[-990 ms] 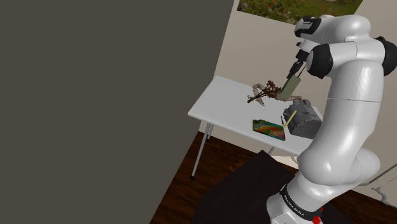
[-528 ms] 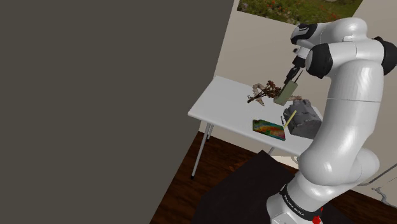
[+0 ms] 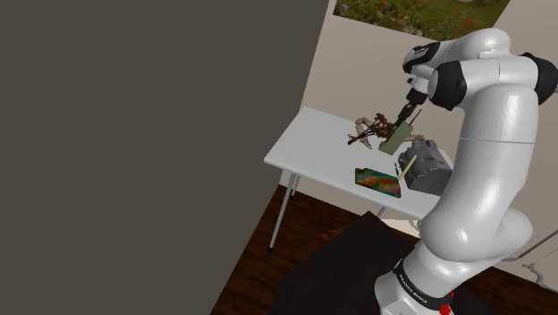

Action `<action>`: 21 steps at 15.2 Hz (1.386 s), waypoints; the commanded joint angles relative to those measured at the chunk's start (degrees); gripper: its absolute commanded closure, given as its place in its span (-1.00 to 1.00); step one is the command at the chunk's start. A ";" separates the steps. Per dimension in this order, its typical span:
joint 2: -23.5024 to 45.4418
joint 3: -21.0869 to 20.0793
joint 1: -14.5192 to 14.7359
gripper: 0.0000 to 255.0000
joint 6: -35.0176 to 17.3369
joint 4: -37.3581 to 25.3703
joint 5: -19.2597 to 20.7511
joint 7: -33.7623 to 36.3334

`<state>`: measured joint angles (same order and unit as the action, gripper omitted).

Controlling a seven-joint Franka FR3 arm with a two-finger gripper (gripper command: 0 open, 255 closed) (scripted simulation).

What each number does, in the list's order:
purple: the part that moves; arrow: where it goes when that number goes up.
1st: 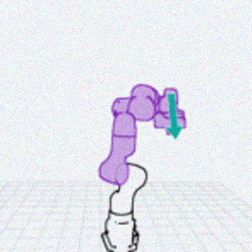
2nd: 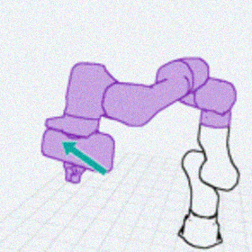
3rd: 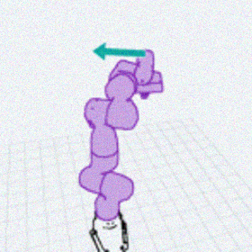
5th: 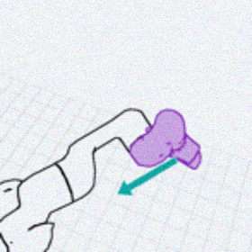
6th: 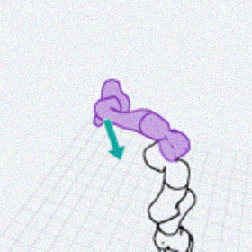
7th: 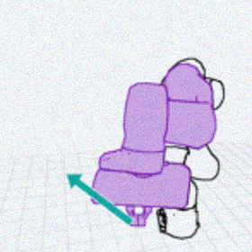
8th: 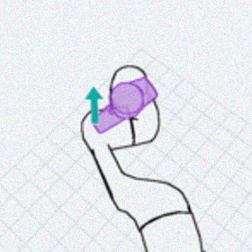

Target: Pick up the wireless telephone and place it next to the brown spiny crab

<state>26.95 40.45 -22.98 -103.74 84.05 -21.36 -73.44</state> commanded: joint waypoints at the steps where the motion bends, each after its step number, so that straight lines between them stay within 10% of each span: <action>1: 0.28 -0.15 0.14 1.00 -1.32 1.05 -0.26 -0.18; 21: 3.38 -1.69 0.13 1.00 -10.45 7.91 -2.97 -2.46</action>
<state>30.34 38.76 -22.85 -114.17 91.97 -24.32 -75.90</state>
